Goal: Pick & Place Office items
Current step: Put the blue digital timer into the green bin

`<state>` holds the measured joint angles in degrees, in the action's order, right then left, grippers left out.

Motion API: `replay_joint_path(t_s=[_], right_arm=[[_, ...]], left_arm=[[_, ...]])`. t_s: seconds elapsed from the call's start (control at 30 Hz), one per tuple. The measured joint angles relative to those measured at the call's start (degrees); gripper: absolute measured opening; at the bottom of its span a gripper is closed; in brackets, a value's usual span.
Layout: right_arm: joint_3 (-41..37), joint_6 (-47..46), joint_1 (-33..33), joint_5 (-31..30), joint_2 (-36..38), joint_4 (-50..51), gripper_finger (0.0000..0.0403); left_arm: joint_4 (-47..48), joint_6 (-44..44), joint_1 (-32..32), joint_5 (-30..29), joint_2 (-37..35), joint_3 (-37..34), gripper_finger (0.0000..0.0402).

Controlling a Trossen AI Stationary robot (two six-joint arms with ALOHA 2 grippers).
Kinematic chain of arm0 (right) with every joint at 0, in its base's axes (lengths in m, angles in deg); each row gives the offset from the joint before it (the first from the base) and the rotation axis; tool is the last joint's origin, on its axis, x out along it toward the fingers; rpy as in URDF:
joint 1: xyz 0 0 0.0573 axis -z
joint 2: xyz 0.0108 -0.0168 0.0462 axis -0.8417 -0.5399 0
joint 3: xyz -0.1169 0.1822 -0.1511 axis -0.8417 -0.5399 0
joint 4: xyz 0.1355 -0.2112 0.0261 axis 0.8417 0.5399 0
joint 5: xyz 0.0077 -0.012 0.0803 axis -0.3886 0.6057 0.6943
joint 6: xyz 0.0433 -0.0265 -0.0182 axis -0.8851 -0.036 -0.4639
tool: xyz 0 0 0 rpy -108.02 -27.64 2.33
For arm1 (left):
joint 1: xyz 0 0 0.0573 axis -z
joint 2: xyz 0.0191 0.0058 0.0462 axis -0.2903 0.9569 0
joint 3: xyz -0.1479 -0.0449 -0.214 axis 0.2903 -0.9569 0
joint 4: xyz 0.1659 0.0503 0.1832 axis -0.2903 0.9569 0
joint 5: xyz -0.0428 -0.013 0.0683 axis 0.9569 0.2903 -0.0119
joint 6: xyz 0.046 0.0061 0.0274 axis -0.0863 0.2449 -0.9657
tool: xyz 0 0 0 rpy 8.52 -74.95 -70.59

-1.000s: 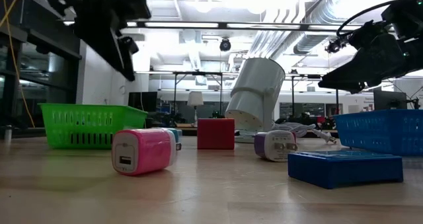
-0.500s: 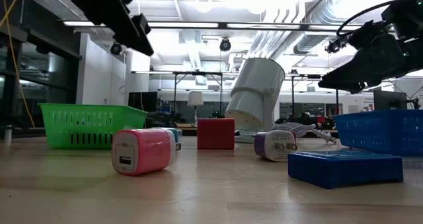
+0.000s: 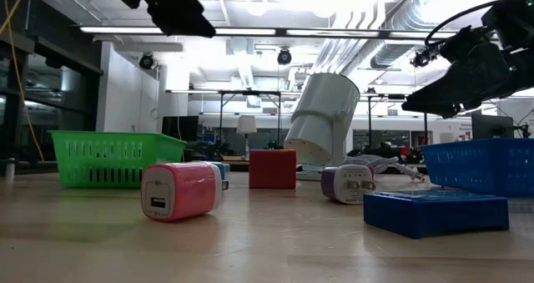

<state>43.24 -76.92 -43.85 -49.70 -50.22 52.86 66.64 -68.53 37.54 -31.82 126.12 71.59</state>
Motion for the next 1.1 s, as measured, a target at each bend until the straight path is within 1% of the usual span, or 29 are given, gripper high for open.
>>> replay_joint_path(t_s=[0.43, 1.1], right_arm=[[0.0, 0.0, 0.01, 0.0, 0.0, -0.01, 0.0175], [-0.02, 0.0, 0.01, -0.08, 0.0, -0.17, 0.0175]], left_arm=[[-3.18, 0.2, 0.0, 0.01, 0.02, -0.02, 0.0227], [-4.3, 0.17, -0.01, 0.07, 0.04, -0.04, 0.0227]])
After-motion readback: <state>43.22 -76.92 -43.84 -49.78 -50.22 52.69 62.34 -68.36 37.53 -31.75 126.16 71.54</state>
